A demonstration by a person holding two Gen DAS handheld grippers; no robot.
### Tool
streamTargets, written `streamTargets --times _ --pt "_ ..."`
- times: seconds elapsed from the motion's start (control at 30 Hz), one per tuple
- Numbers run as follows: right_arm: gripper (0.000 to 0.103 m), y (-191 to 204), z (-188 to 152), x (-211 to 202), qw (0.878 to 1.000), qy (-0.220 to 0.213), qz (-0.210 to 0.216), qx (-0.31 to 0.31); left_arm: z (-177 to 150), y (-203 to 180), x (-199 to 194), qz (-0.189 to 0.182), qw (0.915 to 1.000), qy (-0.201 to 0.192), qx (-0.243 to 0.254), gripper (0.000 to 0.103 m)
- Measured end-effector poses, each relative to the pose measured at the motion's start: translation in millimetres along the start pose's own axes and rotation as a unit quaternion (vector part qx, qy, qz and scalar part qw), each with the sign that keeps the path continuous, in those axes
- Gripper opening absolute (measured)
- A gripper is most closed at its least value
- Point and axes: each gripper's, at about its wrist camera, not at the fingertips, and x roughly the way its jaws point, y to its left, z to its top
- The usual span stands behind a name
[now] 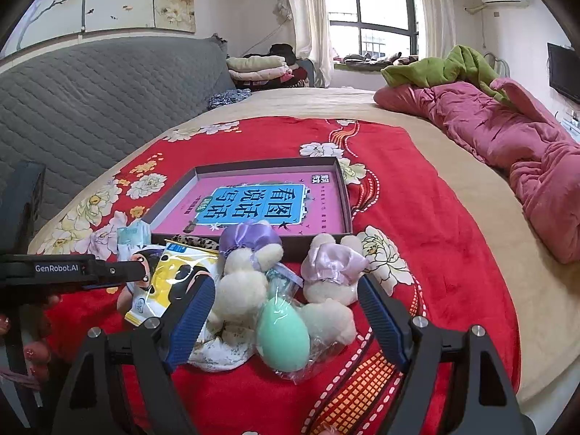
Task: Organize soft objects
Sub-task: 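Grasp the white cartoon snack bag with the left tool while the right tool grasps the purple-bow plush bunny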
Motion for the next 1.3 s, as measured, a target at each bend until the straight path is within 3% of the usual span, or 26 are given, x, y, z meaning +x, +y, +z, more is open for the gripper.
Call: streamTargets --times 0.13,0.23,0.43,0.8,1.07,1.3 --pt "0.081 0 3 5 1.0 -0.002 -0.003 -0.007 6 -2 4 -0.011 0.9999 0.0 0.001 0.04" --pt "0.081 1 7 11 1.0 -0.002 -0.002 -0.013 10 -1 5 -0.019 0.9998 0.002 -0.003 0.023" --pt "0.081 8 19 29 0.999 0.016 0.03 -0.023 14 -2 15 -0.017 0.9997 0.018 0.002 0.023" --pt "0.08 32 28 73 0.994 0.074 0.045 -0.072 18 -2 32 -0.013 0.9994 0.031 -0.002 0.024" --pt "0.051 35 25 95 0.991 0.102 0.017 -0.085 25 -5 44 -0.018 0.9992 0.036 -0.009 0.022" --pt "0.048 12 28 90 0.993 0.095 0.066 -0.019 23 3 42 -0.037 0.9986 0.024 -0.029 0.018"
